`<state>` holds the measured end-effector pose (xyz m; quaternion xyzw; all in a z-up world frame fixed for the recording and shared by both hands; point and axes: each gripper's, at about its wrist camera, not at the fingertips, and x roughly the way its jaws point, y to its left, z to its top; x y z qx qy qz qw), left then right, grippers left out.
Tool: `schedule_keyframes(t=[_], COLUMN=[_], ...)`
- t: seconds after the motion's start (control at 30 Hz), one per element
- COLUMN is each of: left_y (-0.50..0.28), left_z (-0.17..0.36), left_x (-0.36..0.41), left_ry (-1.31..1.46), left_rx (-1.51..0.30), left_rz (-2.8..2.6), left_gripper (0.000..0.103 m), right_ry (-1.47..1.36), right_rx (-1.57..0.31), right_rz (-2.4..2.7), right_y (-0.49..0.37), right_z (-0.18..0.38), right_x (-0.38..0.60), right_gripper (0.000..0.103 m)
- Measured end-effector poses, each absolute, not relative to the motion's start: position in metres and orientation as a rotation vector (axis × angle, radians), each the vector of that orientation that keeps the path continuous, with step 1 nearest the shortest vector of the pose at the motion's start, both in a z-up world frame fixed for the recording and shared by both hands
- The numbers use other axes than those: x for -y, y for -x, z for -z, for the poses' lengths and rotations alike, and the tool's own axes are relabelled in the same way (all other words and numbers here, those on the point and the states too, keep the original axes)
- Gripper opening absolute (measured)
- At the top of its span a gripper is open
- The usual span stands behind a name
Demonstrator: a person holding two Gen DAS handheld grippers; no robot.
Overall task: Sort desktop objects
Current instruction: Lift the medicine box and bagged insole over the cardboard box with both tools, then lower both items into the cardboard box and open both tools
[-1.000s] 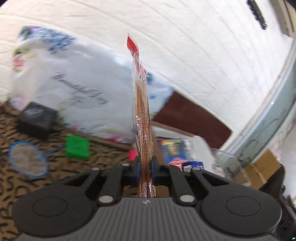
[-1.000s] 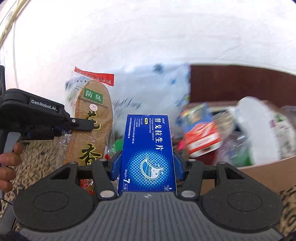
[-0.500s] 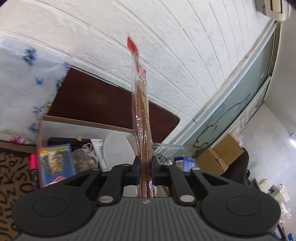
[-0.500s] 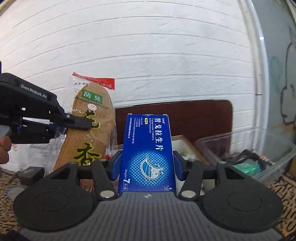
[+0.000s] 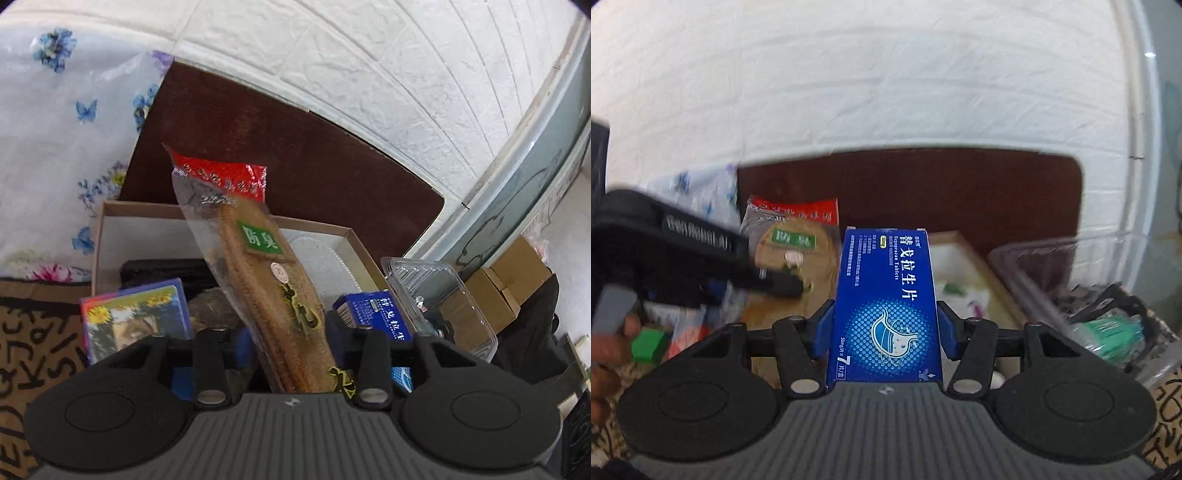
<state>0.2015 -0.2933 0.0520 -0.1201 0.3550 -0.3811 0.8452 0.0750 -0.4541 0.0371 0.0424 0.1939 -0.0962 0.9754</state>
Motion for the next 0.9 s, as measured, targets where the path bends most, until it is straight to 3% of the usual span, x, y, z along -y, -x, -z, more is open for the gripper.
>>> schedule_keyframes(t=[0.13, 0.2, 0.23, 0.4, 0.47, 0.53, 0.57, 0.63, 0.9], left_y=[-0.198, -0.196, -0.195, -0.195, -0.196, -0.197, -0.197, -0.196, -0.184], left_z=[-0.066, -0.073, -0.076, -0.080, -0.080, -0.078, -0.077, -0.073, -0.050], left_x=[0.279, 0.273, 0.271, 0.271, 0.271, 0.273, 0.276, 0.286, 0.307], left_ry=[0.247, 0.252, 0.254, 0.241, 0.252, 0.258, 0.244, 0.202, 0.115], left_rx=[-0.685, -0.658, -0.644, -0.627, -0.628, -0.635, -0.647, -0.681, -0.712], left_rz=[0.809, 0.800, 0.802, 0.787, 0.776, 0.808, 0.839, 0.858, 0.871], left_gripper=[0.063, 0.076, 0.076, 0.079, 0.077, 0.070, 0.064, 0.062, 0.065], right_ry=[-0.006, 0.009, 0.014, 0.051, 0.032, 0.010, 0.002, -0.021, -0.001], right_rx=[-0.382, -0.381, -0.376, -0.344, -0.343, -0.359, -0.371, -0.389, -0.400], right_rz=[0.197, 0.190, 0.193, 0.242, 0.246, 0.232, 0.223, 0.208, 0.163], right_y=[-0.075, -0.073, -0.069, -0.054, -0.051, -0.052, -0.053, -0.060, -0.070], right_z=[-0.028, -0.029, -0.030, -0.037, -0.038, -0.038, -0.038, -0.036, -0.031], right_x=[0.438, 0.434, 0.433, 0.427, 0.430, 0.434, 0.435, 0.438, 0.427], right_gripper=[0.064, 0.074, 0.078, 0.078, 0.075, 0.056, 0.055, 0.053, 0.053])
